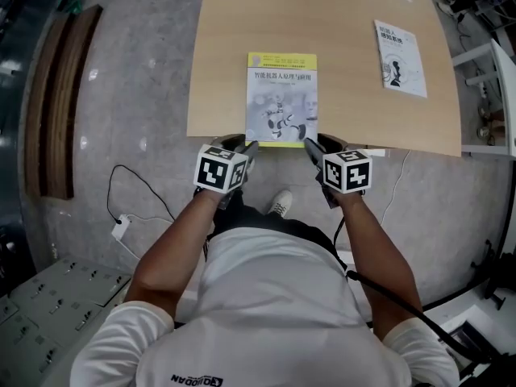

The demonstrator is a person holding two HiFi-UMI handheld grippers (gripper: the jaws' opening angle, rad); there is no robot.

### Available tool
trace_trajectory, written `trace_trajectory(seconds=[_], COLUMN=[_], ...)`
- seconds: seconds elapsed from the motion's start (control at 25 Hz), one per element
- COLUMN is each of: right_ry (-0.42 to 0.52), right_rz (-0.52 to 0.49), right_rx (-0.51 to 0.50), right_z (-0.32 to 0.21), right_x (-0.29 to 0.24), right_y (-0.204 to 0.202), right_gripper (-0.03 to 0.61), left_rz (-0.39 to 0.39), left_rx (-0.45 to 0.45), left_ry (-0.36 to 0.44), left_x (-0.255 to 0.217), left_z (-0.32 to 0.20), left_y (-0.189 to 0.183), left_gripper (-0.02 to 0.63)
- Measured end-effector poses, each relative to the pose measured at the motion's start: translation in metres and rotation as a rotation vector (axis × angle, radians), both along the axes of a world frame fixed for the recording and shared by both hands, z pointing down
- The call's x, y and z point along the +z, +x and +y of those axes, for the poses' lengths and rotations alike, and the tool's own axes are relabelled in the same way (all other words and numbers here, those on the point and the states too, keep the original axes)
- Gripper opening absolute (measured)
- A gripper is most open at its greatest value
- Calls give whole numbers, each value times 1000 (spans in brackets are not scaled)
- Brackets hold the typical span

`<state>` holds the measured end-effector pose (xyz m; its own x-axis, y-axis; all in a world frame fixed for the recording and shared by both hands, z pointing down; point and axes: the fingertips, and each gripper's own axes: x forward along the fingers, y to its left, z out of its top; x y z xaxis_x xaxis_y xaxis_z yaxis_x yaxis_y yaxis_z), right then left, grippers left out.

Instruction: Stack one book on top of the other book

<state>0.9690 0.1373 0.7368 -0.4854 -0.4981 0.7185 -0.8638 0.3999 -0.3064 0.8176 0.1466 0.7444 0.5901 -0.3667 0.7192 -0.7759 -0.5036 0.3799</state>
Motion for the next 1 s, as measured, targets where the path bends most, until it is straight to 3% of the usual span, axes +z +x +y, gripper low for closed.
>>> trace_trajectory(seconds=[0.44,0.6,0.72,0.8,0.92,1.0], right_ry=[-32,-41,-41,-33,-60,-100], right_rz=[-25,-51,-78,-110,-265,-369], right_rx=[-27,-29,-4,34,101,147], right_z=[32,32,28,24,20,16], right_x=[2,5,5,3,0,1], right_y=[-3,-3,2,7,7,3], right_gripper=[140,141,143,144,166,167], left_rz=[-27,6,90,175,316,409], left_rx=[-15,-37,-108,-193,-297,-316], left_ry=[-23,-23,-60,-99,-184,-255], left_x=[0,1,1,0,1,4], left_z=[31,32,31,27,20,19], left_y=[-3,-5,-7,-13,-18,-12], left_gripper=[147,146,152,201,210,216])
